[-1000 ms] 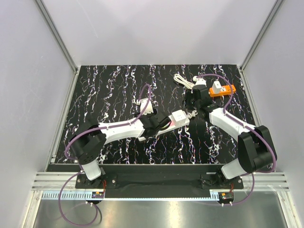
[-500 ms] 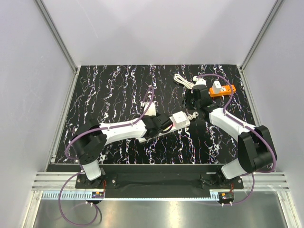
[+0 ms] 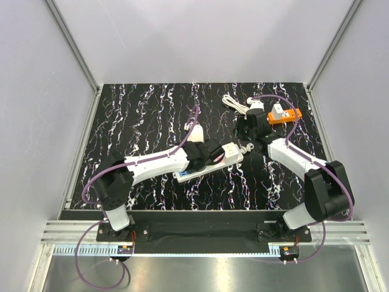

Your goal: Insert the plug

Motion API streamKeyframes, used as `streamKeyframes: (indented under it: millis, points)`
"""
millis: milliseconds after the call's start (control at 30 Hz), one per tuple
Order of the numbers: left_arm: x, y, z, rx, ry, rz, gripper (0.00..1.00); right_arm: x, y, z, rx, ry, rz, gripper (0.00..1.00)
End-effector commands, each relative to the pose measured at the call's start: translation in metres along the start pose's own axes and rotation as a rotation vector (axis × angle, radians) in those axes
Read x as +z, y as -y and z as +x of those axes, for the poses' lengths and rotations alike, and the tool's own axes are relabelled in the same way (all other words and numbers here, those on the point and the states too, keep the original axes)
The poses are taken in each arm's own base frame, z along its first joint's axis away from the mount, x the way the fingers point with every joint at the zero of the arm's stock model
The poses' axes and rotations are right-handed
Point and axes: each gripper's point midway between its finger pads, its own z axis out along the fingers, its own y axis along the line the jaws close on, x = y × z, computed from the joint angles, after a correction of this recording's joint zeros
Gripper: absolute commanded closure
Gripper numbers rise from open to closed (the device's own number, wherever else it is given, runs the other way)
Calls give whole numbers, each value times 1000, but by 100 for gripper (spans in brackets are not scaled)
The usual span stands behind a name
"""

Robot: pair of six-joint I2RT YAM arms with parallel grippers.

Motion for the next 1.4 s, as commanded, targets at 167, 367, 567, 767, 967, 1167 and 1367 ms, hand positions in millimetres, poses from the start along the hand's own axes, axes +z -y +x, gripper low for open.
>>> streamKeyframes:
  millis: [167, 367, 567, 767, 967, 1167, 1367]
  points:
    - [-20, -2, -3, 14, -45, 41, 7, -1, -3, -13, 4, 44, -16, 52]
    - [-27, -15, -6, 10, -34, 28, 6, -3, -4, -13, 3, 45, -21, 52]
    - [-38, -11, -16, 28, -34, 63, 7, 0, -4, -11, 2, 38, -23, 51]
    - [-53, -12, -30, 33, -21, 107, 7, -2, -4, -11, 3, 42, -23, 51]
    - [-57, -10, -51, 20, -18, 138, 21, -3, -3, -13, 3, 46, -18, 51]
    - [-61, 0, -59, 35, -21, 185, 51, -2, -4, -12, -2, 44, -20, 51]
    - [-45, 10, -25, 39, -111, 228, 96, -1, -2, -12, -2, 43, -15, 51]
